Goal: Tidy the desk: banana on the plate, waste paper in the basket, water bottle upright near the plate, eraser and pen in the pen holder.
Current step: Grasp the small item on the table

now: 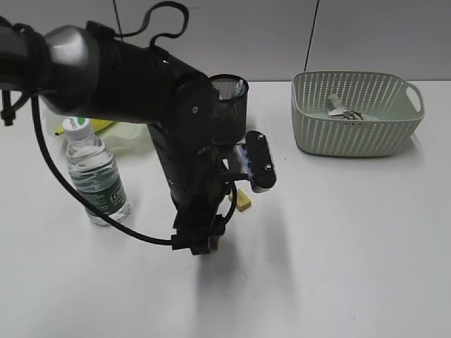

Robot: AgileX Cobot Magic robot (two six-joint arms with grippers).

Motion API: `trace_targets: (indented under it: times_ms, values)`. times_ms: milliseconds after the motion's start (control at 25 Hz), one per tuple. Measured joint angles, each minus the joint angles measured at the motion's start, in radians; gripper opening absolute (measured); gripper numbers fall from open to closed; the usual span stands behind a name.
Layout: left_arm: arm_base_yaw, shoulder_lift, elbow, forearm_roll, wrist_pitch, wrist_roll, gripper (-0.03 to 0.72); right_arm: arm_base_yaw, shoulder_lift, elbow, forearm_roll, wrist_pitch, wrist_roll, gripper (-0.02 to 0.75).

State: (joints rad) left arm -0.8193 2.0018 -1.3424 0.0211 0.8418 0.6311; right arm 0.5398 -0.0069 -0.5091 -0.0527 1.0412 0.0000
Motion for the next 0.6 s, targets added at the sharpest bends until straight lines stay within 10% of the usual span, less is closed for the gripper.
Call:
trace_targets:
  times_ms: [600]
  values:
    - [-0.003,0.164,-0.153,0.047,0.125,0.000,0.463,0.000,0.000,0.000,0.000,0.000,0.000,0.413]
